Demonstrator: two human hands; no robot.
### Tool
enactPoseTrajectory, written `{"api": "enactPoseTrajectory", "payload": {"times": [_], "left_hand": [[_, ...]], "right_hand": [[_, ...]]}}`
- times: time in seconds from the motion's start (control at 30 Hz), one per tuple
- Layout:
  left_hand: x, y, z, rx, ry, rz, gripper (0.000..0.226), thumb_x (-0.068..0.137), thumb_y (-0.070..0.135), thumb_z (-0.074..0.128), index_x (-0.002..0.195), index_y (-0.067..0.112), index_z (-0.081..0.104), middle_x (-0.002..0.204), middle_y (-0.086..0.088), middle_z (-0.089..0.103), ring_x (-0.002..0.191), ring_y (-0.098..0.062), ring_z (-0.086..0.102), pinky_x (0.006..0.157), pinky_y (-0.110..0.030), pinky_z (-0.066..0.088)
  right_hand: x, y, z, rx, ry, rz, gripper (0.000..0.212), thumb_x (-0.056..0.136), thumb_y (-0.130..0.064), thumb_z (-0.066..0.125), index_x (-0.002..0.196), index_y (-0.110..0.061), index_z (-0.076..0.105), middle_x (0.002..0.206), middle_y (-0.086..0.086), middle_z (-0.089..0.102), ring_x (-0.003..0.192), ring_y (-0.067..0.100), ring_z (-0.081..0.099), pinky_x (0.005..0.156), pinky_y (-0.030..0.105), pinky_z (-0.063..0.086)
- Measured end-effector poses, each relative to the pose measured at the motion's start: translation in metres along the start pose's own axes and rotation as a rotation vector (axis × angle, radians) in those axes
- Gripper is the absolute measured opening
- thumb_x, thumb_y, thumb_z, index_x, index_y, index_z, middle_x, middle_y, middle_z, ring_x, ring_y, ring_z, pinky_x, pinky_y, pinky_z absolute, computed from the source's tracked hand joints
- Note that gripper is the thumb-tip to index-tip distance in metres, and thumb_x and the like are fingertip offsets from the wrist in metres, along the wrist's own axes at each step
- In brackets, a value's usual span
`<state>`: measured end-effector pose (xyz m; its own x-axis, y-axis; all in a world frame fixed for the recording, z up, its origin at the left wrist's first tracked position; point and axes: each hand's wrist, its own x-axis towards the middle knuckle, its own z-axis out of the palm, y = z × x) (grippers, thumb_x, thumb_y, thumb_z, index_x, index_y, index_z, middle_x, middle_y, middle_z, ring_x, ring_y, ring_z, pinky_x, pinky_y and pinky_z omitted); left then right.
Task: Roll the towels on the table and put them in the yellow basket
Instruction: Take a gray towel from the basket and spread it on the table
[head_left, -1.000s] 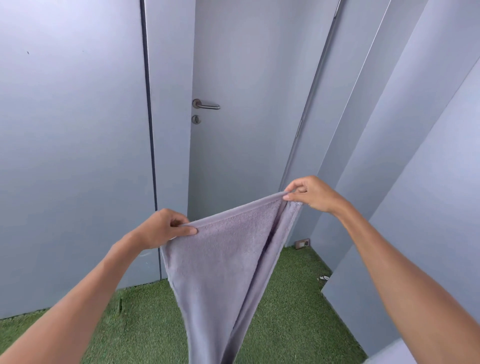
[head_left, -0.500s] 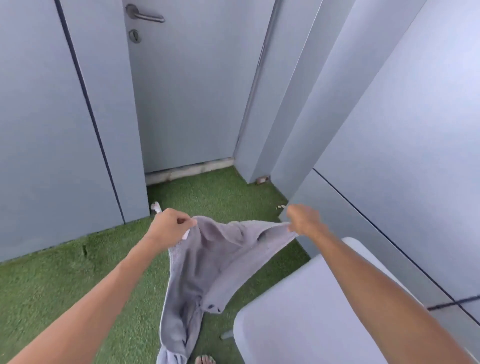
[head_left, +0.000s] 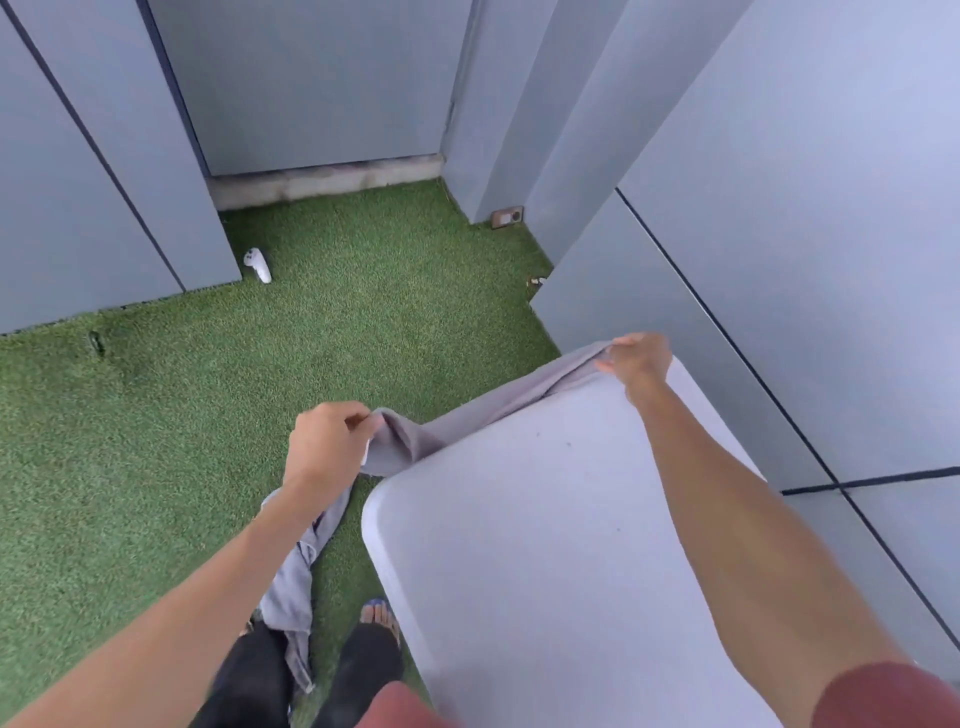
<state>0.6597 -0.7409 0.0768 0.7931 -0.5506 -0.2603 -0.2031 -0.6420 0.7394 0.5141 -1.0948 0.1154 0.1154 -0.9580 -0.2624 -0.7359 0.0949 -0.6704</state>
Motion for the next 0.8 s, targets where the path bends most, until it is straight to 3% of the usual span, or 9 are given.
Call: {"api": "enactPoseTrajectory", "payload": {"times": [0.1, 0.17, 0.27, 0.43, 0.57, 0.67, 0.7, 0.73, 0.8], "left_hand": [[-0.010, 0.002, 0.016, -0.009, 0.089, -0.008, 0.027, 0.092, 0.028, 0.060, 0.070, 0.014, 0.067, 0.062, -0.001, 0.065, 0.052, -0.024, 0.057, 0.052, -0.030, 0.047], [-0.021, 0.002, 0.024, -0.016, 0.169, -0.025, 0.024, 0.092, 0.025, 0.061, 0.073, 0.011, 0.068, 0.063, -0.001, 0.065, 0.054, -0.024, 0.058, 0.055, -0.030, 0.048], [-0.041, -0.003, 0.039, -0.005, 0.279, -0.044, 0.016, 0.091, 0.019, 0.063, 0.080, 0.008, 0.068, 0.077, -0.003, 0.064, 0.065, -0.023, 0.057, 0.061, -0.012, 0.040], [-0.081, -0.022, 0.074, 0.028, 0.285, -0.056, 0.004, 0.088, 0.015, 0.065, 0.089, 0.011, 0.068, 0.090, -0.001, 0.058, 0.079, -0.018, 0.057, 0.072, -0.024, 0.042], [-0.094, -0.034, 0.082, 0.019, 0.319, -0.053, 0.007, 0.088, 0.013, 0.064, 0.087, 0.020, 0.063, 0.089, 0.004, 0.056, 0.084, -0.005, 0.055, 0.073, -0.033, 0.044], [-0.098, -0.035, 0.087, 0.032, 0.355, -0.036, 0.011, 0.086, 0.010, 0.066, 0.085, 0.020, 0.062, 0.088, 0.003, 0.055, 0.085, 0.004, 0.051, 0.071, -0.028, 0.041], [-0.099, -0.036, 0.089, 0.032, 0.364, -0.033, 0.010, 0.086, 0.011, 0.066, 0.084, 0.020, 0.061, 0.088, 0.001, 0.055, 0.085, 0.004, 0.051, 0.071, -0.028, 0.041], [-0.101, -0.037, 0.090, 0.028, 0.369, -0.037, 0.010, 0.086, 0.012, 0.066, 0.084, 0.020, 0.061, 0.088, 0.000, 0.055, 0.086, 0.005, 0.050, 0.070, -0.027, 0.039], [-0.107, -0.036, 0.094, 0.013, 0.376, -0.056, 0.011, 0.087, 0.014, 0.065, 0.082, 0.021, 0.059, 0.089, -0.003, 0.053, 0.086, 0.003, 0.049, 0.068, -0.025, 0.036]], "right_hand": [[0.049, 0.004, -0.020, -0.065, 0.078, -0.134, 0.018, 0.080, 0.003, 0.060, 0.089, -0.004, 0.073, 0.076, 0.007, 0.070, 0.072, 0.015, 0.064, 0.052, 0.005, 0.045], [0.081, 0.007, -0.036, -0.122, 0.150, -0.222, 0.026, 0.079, 0.000, 0.055, 0.096, -0.004, 0.075, 0.090, 0.013, 0.074, 0.080, 0.017, 0.065, 0.058, 0.011, 0.042], [0.116, 0.017, -0.052, -0.175, 0.225, -0.302, 0.029, 0.078, 0.000, 0.052, 0.097, -0.001, 0.074, 0.096, 0.018, 0.073, 0.087, 0.023, 0.066, 0.069, 0.020, 0.040], [0.134, 0.076, -0.054, -0.291, 0.132, -0.349, 0.025, 0.086, 0.002, 0.052, 0.104, 0.005, 0.069, 0.107, 0.024, 0.069, 0.104, 0.033, 0.063, 0.084, 0.029, 0.042], [0.140, 0.105, -0.054, -0.323, 0.115, -0.312, 0.024, 0.088, 0.004, 0.047, 0.099, 0.009, 0.067, 0.105, 0.028, 0.067, 0.103, 0.038, 0.061, 0.078, 0.033, 0.042], [0.150, 0.105, -0.057, -0.423, 0.085, -0.299, 0.020, 0.087, 0.004, 0.045, 0.074, 0.009, 0.059, 0.088, 0.038, 0.059, 0.078, 0.042, 0.051, 0.062, 0.030, 0.031], [0.153, 0.108, -0.058, -0.446, 0.085, -0.304, 0.031, 0.087, 0.004, 0.046, 0.060, -0.012, 0.045, 0.073, 0.030, 0.034, 0.072, 0.036, 0.041, 0.061, 0.029, 0.027], [0.153, 0.114, -0.059, -0.477, 0.082, -0.303, 0.034, 0.087, 0.004, 0.046, 0.058, -0.014, 0.047, 0.070, 0.010, 0.035, 0.071, 0.033, 0.035, 0.061, 0.029, 0.025], [0.154, 0.128, -0.064, -0.460, 0.106, -0.261, 0.023, 0.087, 0.004, 0.045, 0.065, -0.001, 0.049, 0.071, 0.029, 0.046, 0.074, 0.045, 0.045, 0.063, 0.030, 0.030]]}}
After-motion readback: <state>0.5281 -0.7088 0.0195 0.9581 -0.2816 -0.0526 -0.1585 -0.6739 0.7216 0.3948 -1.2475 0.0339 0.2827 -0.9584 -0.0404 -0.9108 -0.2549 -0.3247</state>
